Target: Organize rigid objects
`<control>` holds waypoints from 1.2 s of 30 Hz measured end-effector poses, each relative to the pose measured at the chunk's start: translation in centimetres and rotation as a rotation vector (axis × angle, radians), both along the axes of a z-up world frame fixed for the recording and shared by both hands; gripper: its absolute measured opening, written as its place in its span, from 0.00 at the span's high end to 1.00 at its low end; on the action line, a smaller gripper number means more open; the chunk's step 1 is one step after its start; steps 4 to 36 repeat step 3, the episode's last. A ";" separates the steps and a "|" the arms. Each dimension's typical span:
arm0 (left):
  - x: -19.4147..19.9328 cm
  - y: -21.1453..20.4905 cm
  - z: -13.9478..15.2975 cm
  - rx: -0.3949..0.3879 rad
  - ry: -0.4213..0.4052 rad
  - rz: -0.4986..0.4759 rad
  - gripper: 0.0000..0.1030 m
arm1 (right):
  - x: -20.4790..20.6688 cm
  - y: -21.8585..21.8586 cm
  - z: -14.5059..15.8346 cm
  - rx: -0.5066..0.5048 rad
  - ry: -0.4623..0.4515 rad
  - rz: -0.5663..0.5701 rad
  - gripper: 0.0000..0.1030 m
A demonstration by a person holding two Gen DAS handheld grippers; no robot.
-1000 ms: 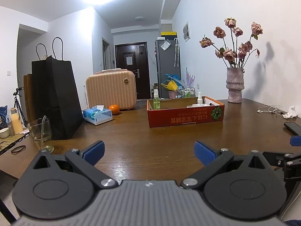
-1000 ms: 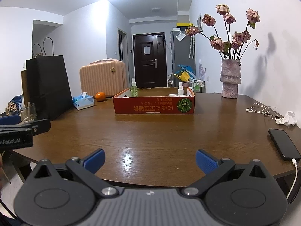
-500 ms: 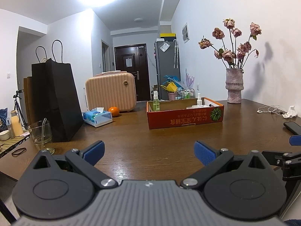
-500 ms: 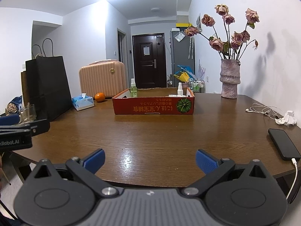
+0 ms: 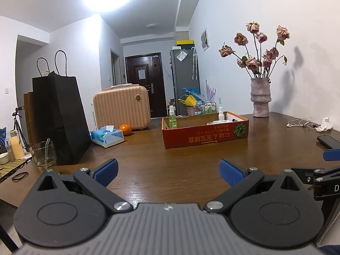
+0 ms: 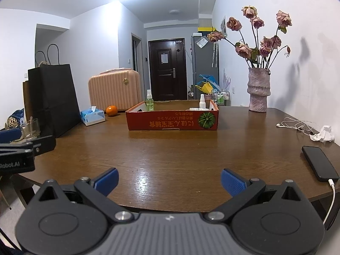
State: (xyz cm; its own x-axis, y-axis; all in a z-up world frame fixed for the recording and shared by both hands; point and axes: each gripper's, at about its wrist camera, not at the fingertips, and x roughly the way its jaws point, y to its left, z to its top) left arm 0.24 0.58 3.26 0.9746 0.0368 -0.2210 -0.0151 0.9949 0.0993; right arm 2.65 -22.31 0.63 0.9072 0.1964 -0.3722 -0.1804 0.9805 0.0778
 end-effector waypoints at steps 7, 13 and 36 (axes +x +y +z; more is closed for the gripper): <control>0.1 0.1 -0.1 -0.006 0.012 0.002 0.00 | 0.0 0.0 0.0 0.001 0.001 0.000 0.00; 0.1 0.1 -0.1 -0.006 0.012 0.002 0.00 | 0.0 0.0 0.0 0.001 0.001 0.000 0.00; 0.1 0.1 -0.1 -0.006 0.012 0.002 0.00 | 0.0 0.0 0.0 0.001 0.001 0.000 0.00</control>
